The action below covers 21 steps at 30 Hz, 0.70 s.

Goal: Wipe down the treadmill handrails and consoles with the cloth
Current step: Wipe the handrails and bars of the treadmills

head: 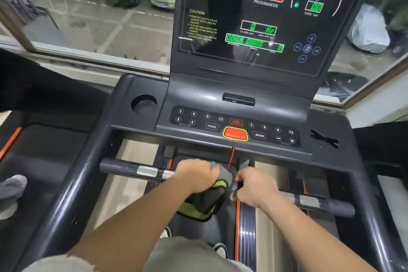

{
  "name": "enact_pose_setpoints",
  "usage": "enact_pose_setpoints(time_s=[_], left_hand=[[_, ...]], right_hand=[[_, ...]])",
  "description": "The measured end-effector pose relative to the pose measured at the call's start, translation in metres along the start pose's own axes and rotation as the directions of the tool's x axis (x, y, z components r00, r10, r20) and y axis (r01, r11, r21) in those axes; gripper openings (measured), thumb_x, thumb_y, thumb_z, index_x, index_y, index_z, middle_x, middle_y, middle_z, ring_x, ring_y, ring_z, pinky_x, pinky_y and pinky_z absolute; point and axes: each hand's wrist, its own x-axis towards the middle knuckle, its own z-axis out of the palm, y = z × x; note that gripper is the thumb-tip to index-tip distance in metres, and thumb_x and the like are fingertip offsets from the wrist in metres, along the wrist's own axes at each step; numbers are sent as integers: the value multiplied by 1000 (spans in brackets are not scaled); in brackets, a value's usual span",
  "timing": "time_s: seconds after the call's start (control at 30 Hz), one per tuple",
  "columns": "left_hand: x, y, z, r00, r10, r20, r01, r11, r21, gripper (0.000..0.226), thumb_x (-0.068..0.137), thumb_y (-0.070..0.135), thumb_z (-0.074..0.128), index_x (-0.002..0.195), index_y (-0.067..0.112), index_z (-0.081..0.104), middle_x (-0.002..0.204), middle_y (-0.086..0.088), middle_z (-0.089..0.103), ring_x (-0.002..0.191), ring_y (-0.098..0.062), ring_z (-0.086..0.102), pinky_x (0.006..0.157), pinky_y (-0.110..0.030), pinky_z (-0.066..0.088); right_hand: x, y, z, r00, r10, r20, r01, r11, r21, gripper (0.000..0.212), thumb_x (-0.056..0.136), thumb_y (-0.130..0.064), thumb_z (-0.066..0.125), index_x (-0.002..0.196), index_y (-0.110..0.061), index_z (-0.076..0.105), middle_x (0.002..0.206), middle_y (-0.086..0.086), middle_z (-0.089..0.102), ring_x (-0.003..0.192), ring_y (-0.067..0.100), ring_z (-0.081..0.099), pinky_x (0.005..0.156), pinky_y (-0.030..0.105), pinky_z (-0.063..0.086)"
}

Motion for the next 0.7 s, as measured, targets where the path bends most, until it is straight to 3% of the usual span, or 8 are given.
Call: enact_pose_setpoints(time_s=[0.1, 0.23, 0.37, 0.47, 0.5, 0.57, 0.63, 0.7], left_hand=[[-36, 2, 34, 972, 118, -202, -86, 984, 157, 52, 100, 58, 35, 119, 17, 61, 107, -10, 66, 95, -34, 60, 89, -47, 45], [-65, -12, 61, 934, 187, -304, -129, 971, 202, 76, 91, 69, 47, 140, 12, 50, 125, -12, 55, 113, -37, 50, 109, -56, 38], [-28, 1, 19, 977, 66, -204, -50, 995, 81, 76, 93, 79, 20, 114, 22, 64, 110, -9, 68, 104, -33, 61, 90, -44, 40], [7, -2, -11, 987, -50, 152, 70, 990, -126, 76, 96, 71, 18, 123, 19, 66, 131, -10, 65, 123, -31, 58, 98, -42, 41], [12, -1, -13, 984, -60, 167, 80, 990, -114, 68, 98, 62, 19, 125, 18, 65, 133, -10, 63, 123, -32, 57, 97, -43, 41], [-1, 3, 2, 1000, 11, 27, -12, 999, 37, 53, 100, 43, 18, 123, 21, 60, 124, -8, 65, 114, -34, 59, 92, -43, 41], [-37, 2, 29, 983, 65, -172, -50, 995, 88, 44, 98, 41, 28, 119, 23, 62, 111, -4, 65, 104, -33, 60, 93, -47, 41], [-64, -8, 54, 934, 155, -321, -125, 986, 113, 41, 95, 41, 47, 126, 19, 63, 122, -5, 64, 113, -31, 58, 104, -49, 41]], right_hand=[[-1, 0, 2, 1000, 13, -4, -14, 1000, -25, 37, 79, -40, 76, 113, -30, 70, 108, -5, 73, 106, 23, 69, 83, 26, 52], [0, 1, 3, 1000, 15, -17, -15, 1000, -9, 40, 80, -43, 75, 118, -33, 67, 117, -10, 69, 113, 19, 66, 83, 23, 46], [-3, -2, -2, 999, 37, 8, -37, 999, -19, 30, 81, -30, 70, 111, -31, 69, 109, -7, 73, 106, 23, 69, 77, 23, 48], [-4, -6, -4, 999, 32, 30, -32, 999, -6, 32, 74, -42, 79, 101, -28, 70, 96, -8, 73, 96, 21, 70, 70, 25, 46], [-3, -6, -4, 999, 30, 30, -30, 1000, -3, 33, 73, -45, 80, 99, -28, 71, 94, -8, 73, 94, 20, 70, 69, 25, 46], [-2, -4, -3, 999, 30, 30, -30, 1000, 4, 37, 73, -47, 82, 103, -29, 70, 99, -8, 72, 99, 19, 69, 71, 25, 46], [-1, -1, -2, 999, 21, 24, -21, 1000, 2, 44, 76, -49, 83, 114, -33, 67, 114, -9, 70, 111, 19, 66, 78, 24, 46], [-2, 1, -1, 1000, 4, 14, -4, 1000, 6, 51, 80, -50, 80, 125, -34, 64, 125, -10, 65, 120, 18, 62, 89, 25, 47]])
